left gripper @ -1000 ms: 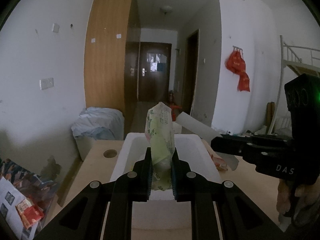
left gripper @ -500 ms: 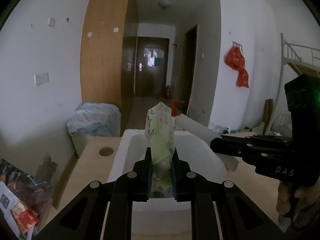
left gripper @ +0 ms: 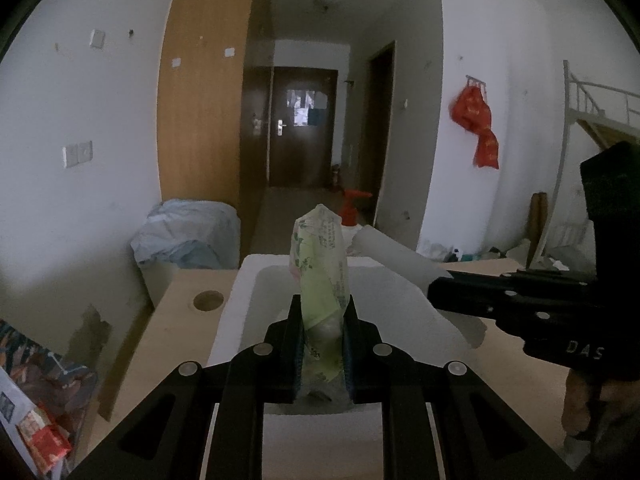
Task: Organize soft objects
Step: 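Lower the green bag into the foam box and open the left tool, then lower the foam strip into the foam box and open the right tool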
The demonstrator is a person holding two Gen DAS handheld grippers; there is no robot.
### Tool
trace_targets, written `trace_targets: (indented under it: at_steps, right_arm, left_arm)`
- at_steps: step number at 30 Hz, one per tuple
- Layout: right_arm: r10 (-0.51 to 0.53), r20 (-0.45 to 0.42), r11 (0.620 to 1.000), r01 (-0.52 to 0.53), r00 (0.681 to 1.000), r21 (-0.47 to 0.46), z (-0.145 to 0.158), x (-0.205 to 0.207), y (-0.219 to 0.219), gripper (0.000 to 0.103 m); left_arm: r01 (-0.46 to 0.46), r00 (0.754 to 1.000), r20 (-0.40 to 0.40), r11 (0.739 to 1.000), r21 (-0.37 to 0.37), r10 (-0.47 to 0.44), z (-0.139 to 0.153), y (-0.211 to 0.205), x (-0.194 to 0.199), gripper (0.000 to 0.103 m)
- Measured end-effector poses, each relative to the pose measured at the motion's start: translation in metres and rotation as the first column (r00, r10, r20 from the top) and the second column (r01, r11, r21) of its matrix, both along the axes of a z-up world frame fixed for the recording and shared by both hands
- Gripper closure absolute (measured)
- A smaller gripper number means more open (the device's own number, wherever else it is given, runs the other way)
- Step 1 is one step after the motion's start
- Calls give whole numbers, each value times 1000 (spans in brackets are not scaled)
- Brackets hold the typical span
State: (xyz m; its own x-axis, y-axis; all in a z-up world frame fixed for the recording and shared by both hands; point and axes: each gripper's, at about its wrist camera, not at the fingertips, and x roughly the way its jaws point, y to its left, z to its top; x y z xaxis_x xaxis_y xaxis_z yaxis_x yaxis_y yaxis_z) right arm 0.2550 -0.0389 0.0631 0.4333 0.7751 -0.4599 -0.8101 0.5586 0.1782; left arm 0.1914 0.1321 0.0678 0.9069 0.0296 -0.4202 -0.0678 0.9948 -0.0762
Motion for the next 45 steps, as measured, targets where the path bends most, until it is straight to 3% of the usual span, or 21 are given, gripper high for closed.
trace_targets:
  at_steps: [6,9,11,13,34,38,45]
  right_arm:
    - [-1,-1,1000,1,1000,-2,-1,1,0,88]
    - [-2,-1,1000,2,1000,-1,-1,1,0,88]
    - [-4,0,1000,4,1000,-2,-1,1,0,88]
    - [-5,-1,1000,5,1000,0,-1,1,0,88]
    - [16,-8,1000,-16,1000,-5,-4,1,8,88]
    - [22,-13,1000,-22,1000,-10,-6,1,13,88]
    - [37,-18,999,-37,999,-24,-10,-1,25,88]
  left_arm:
    - [-2,1000,-14,1000,4,2,-3,0,4,82]
    - [1,1000,-20,1000,2,-1,-3,0,6,59]
    - [-3,1000,-19,1000,5,3,-2,0,7,37]
    - [-17,1000,-4,1000,6,17,-2,1,4,30]
    - [-47,999,18,999,14,47,-2,4,-15,29]
    - [-74,997,29,997,16,74,0,9,-22,9]
    - [-125,990,63,992,30,122,5,16,-38,5]
